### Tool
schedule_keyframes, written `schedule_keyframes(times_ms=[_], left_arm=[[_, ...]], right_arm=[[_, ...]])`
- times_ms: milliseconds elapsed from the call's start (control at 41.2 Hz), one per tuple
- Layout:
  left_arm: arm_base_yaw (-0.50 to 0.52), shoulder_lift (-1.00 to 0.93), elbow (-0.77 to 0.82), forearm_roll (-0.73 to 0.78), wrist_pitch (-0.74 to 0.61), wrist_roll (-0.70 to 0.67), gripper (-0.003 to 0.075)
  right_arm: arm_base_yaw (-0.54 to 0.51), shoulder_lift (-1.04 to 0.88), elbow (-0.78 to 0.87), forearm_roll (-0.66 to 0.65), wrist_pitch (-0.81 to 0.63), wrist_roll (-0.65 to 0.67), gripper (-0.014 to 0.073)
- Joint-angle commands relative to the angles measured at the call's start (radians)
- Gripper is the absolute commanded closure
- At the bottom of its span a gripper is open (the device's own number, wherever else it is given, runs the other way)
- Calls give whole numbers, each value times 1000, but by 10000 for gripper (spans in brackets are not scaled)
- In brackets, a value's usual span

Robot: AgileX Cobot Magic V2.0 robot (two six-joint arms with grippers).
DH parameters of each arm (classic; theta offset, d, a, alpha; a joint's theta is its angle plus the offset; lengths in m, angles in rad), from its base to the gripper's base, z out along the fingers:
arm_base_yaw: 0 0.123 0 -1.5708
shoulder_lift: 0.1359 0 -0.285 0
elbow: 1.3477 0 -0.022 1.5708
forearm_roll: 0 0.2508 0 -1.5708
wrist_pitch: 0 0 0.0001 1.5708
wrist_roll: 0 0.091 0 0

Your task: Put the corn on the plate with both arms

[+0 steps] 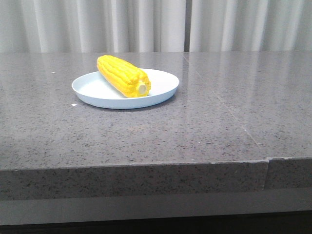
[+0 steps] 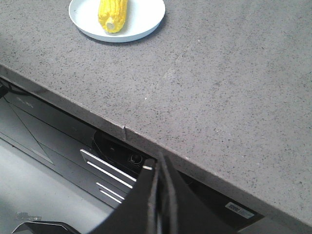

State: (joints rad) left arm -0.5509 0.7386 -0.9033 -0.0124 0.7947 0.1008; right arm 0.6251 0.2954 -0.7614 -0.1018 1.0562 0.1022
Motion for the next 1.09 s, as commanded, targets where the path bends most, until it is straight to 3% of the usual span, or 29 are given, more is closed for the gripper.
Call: schedule_keyframes(times_ms=[0, 218, 437, 582, 849, 1067], left_arm=[[9, -9, -26, -1, -79, -10, 740], [162, -108, 58, -1, -186, -10, 740], [353, -344, 351, -1, -505, -10, 740], [465, -509, 535, -1, -601, -10, 740], [569, -699, 816, -1, -784, -10, 740], [612, -762, 908, -7, -853, -10, 740]], right_arm=[[0, 12, -21, -22, -64, -9, 713], [0, 12, -21, -22, -64, -9, 713], [0, 12, -21, -22, -64, -9, 713], [0, 12, -21, -22, -64, -9, 713], [0, 12, -21, -22, -64, -9, 713], [0, 12, -21, -22, -63, -9, 713]])
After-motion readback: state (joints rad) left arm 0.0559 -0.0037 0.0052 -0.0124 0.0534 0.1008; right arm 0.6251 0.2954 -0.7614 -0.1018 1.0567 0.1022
